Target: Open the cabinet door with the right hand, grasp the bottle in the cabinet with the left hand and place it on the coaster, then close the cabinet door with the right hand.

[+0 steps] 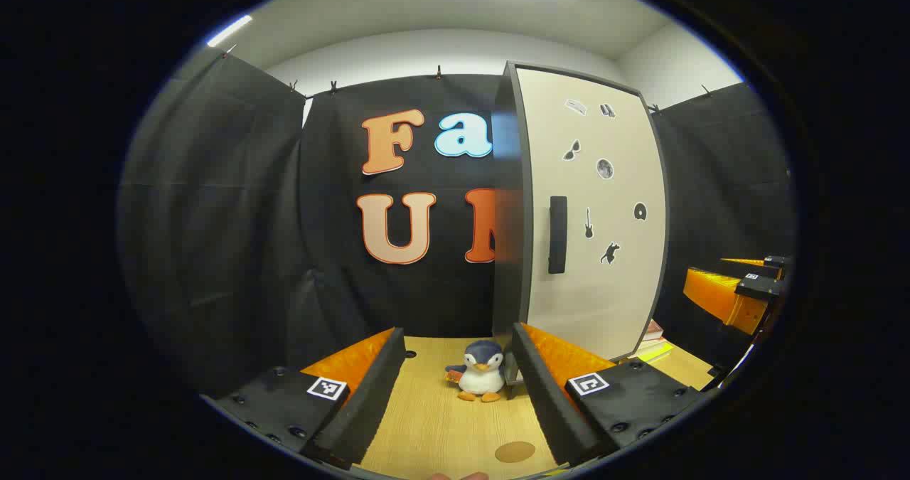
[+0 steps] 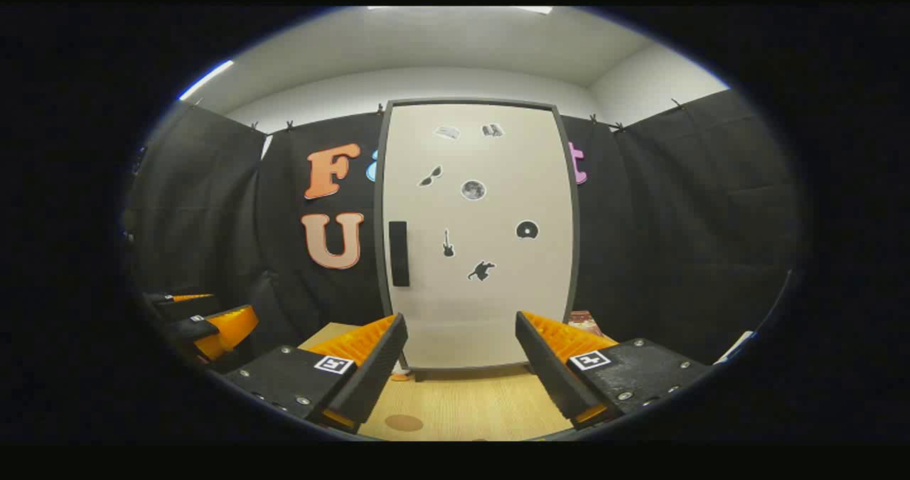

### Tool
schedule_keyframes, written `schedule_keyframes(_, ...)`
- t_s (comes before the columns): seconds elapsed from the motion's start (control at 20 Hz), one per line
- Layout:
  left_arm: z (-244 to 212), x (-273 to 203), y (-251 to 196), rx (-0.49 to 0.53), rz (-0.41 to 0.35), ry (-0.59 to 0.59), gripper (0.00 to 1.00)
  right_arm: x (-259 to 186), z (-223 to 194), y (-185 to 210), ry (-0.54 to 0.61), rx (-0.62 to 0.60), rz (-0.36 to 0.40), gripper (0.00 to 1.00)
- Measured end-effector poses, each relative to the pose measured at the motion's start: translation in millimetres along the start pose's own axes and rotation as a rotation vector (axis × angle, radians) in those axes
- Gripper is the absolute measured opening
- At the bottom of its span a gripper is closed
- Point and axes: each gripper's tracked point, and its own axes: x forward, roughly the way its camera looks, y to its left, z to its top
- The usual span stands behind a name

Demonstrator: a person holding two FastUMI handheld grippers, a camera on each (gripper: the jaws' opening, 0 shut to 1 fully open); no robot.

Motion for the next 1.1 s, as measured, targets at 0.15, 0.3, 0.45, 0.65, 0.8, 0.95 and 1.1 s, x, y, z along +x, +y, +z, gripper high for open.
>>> schedule_keyframes(0.15,-2,-1,2,0.000,0.005,0.005,0.98,-2,0,0,0.001,-0.005,-0.001,0.95)
schedule_keyframes(0.3,-5,-2,3,0.001,0.005,0.009,0.98,-1,0,3,0.000,-0.013,-0.001,0.95)
schedule_keyframes(0.45,-4,-1,6,0.003,0.009,0.006,0.97,2,1,8,0.007,-0.005,0.007,0.95)
schedule_keyframes(0.65,-3,1,10,0.006,0.013,0.004,0.98,6,3,14,0.003,-0.009,0.012,0.95)
schedule_keyframes(0.8,-3,4,15,0.008,0.017,0.002,0.98,13,5,20,0.002,-0.007,0.019,0.94)
schedule_keyframes(0.95,-8,10,20,0.000,0.012,0.007,0.97,27,7,28,0.004,-0.007,0.029,0.95)
schedule_keyframes(1.1,-14,15,27,-0.010,0.012,0.015,0.98,45,13,43,-0.002,-0.016,0.051,0.95)
